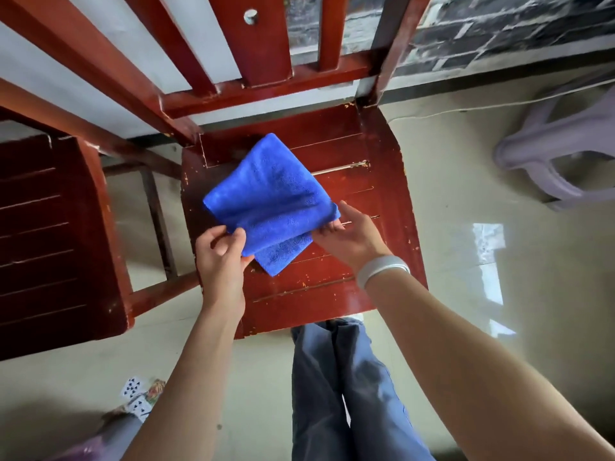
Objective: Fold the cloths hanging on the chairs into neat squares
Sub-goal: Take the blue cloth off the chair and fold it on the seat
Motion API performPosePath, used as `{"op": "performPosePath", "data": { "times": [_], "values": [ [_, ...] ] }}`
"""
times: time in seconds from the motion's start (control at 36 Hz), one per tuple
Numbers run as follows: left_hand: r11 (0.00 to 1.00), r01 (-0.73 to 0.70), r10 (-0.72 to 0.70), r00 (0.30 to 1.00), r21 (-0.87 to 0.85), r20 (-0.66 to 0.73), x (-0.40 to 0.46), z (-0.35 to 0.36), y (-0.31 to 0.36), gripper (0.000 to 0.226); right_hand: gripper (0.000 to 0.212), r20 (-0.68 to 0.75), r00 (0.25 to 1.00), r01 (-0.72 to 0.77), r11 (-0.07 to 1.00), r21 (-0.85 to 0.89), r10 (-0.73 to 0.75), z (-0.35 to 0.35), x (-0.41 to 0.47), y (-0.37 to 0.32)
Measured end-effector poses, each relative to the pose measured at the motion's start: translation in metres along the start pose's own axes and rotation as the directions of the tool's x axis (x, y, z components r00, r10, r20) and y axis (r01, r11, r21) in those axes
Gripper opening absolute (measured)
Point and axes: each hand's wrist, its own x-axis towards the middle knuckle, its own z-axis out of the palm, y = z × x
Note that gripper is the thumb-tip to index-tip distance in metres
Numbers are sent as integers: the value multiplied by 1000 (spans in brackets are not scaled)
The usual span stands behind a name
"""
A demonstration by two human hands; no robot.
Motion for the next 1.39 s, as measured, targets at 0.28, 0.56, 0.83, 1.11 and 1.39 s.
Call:
{"op": "performPosePath", "data": {
  "times": [0.28,0.56,0.83,1.11,1.39],
  "values": [
    [936,-55,54,998,349,13,-8,-1,-34,29,17,-186,789,351,677,-647,-586,-3,0,-21],
    [890,28,16,996,454,-93,0,2,-59,30,40,886,452,164,-986,34,105,-25,3,-12],
    [830,-18,98,989,558,-114,-3,7,-58,25,80,531,751,-53,-765,642,393,-14,15,-67],
    [243,-437,516,814,866,266,-13,6,-68,41,71,726,560,-5,-875,485,399,-35,-6,-62],
    [-121,-552,291,775,825,561,3,1,-87,52,21,710,551,97,-811,-577,-439,-35,-8,-53]
  ]
}}
